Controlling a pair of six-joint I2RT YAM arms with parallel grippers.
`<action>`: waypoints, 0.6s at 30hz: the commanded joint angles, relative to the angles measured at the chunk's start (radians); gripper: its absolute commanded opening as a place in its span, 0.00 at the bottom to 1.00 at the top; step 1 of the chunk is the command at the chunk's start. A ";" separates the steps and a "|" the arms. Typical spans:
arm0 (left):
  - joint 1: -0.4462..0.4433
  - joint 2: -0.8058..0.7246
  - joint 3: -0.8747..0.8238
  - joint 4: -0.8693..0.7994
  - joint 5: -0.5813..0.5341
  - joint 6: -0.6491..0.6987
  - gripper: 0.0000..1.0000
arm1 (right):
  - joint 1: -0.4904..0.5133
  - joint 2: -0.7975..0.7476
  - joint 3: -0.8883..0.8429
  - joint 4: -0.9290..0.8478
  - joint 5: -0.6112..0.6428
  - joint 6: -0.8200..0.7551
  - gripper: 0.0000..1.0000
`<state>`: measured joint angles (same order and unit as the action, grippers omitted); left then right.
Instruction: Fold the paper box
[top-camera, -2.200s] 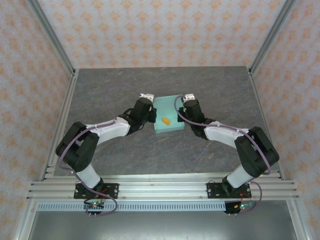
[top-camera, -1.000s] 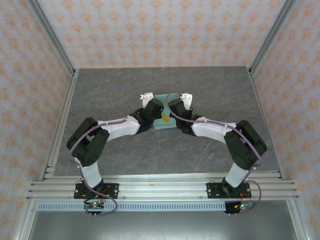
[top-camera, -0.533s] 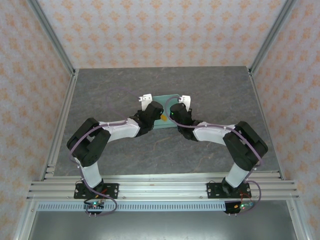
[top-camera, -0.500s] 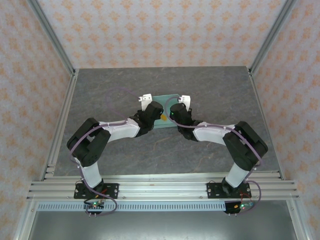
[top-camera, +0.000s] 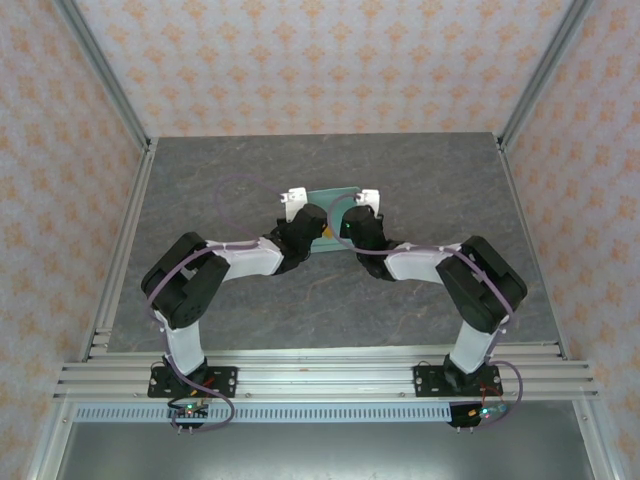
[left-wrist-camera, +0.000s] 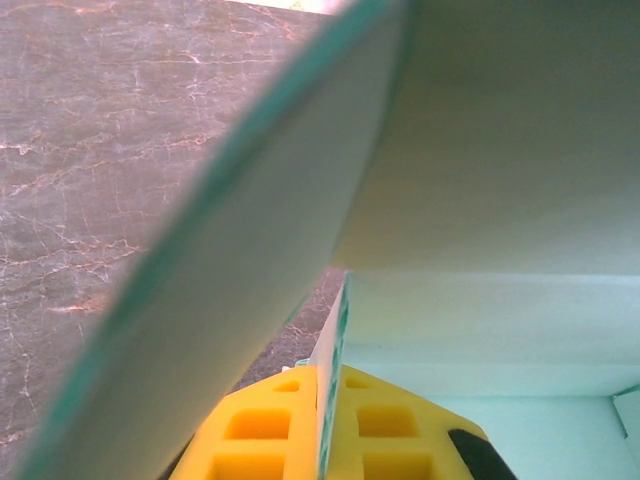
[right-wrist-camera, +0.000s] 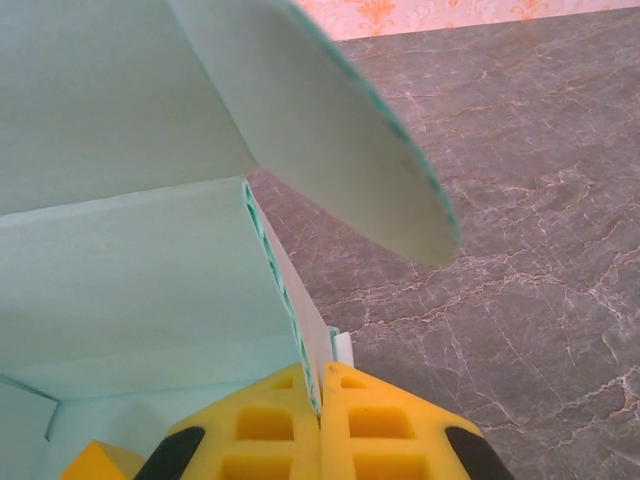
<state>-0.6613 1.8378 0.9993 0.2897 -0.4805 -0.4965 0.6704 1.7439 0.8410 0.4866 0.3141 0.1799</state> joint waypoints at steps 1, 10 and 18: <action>-0.010 0.008 -0.027 0.041 -0.099 -0.008 0.05 | -0.014 0.002 -0.042 0.063 -0.001 -0.020 0.00; -0.052 0.015 -0.103 0.118 -0.159 -0.002 0.05 | -0.010 -0.016 -0.140 0.128 -0.023 0.021 0.00; -0.081 0.025 -0.153 0.159 -0.209 -0.005 0.05 | 0.017 -0.012 -0.168 0.135 -0.019 0.123 0.00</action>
<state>-0.7383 1.8378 0.8814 0.4587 -0.6174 -0.4728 0.6846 1.7363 0.7036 0.6727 0.2798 0.2214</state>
